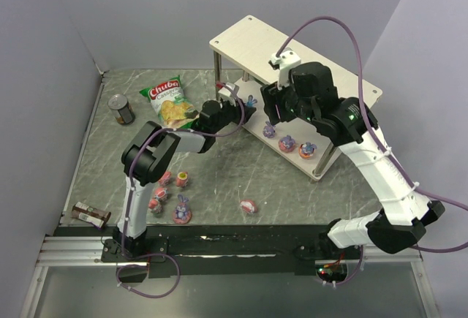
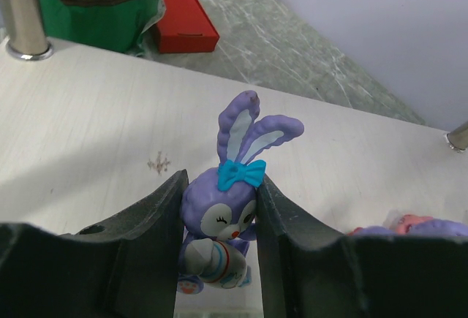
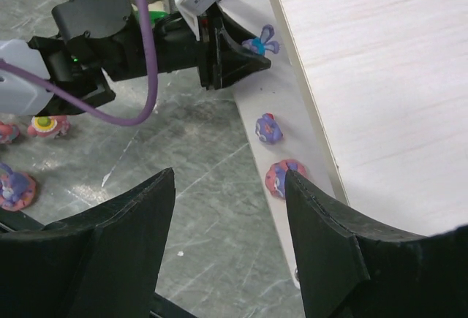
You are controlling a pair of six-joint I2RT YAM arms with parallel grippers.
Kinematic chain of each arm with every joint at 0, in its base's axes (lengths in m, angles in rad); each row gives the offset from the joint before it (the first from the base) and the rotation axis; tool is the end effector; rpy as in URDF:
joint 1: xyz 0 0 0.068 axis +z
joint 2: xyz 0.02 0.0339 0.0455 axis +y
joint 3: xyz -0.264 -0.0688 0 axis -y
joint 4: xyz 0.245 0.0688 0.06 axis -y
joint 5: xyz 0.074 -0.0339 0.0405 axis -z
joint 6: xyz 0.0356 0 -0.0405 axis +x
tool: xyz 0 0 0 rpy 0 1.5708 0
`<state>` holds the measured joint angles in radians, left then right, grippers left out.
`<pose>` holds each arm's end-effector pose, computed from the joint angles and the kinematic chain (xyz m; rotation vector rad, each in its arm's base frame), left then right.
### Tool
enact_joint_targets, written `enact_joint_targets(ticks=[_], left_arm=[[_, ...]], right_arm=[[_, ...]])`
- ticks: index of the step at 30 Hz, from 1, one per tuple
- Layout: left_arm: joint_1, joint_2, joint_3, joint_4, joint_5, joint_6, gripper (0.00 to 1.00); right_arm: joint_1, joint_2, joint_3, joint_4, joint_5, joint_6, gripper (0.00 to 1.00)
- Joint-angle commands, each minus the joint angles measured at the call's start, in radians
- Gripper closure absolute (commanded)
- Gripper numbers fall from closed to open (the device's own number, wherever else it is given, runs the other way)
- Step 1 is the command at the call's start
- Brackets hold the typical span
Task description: Place and organize the plastic toys onto the shelf
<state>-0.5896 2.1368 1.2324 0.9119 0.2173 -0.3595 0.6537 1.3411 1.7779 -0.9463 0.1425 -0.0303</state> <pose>0.3855 -0.2671 0.1817 0.3647 1.5970 -0.9076 0.2030 0.1492 0.4753 -0.6159 1.9899 0.2331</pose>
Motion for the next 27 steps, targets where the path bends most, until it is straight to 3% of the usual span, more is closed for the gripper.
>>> enact_joint_targets(ticks=[1,9,14,23,27], left_arm=[[0.002,0.041,0.085,0.022,0.102,0.050,0.99],[0.002,0.072,0.111,-0.028,0.163,0.074,0.99],[0.002,0.095,0.194,-0.185,0.212,0.056,0.99],[0.011,0.107,0.210,-0.193,0.212,0.028,0.99],[0.017,0.107,0.203,-0.176,0.214,0.007,0.91]], right_arm=[[-0.003,-0.037,0.003,-0.017,0.049,0.023,0.32],[-0.002,-0.023,0.020,-0.045,0.052,0.027,0.32],[-0.003,-0.020,0.041,-0.055,0.065,0.029,0.31],[-0.002,-0.017,0.052,-0.057,0.077,0.056,0.31],[-0.002,-0.016,0.060,-0.059,0.088,0.052,0.31]])
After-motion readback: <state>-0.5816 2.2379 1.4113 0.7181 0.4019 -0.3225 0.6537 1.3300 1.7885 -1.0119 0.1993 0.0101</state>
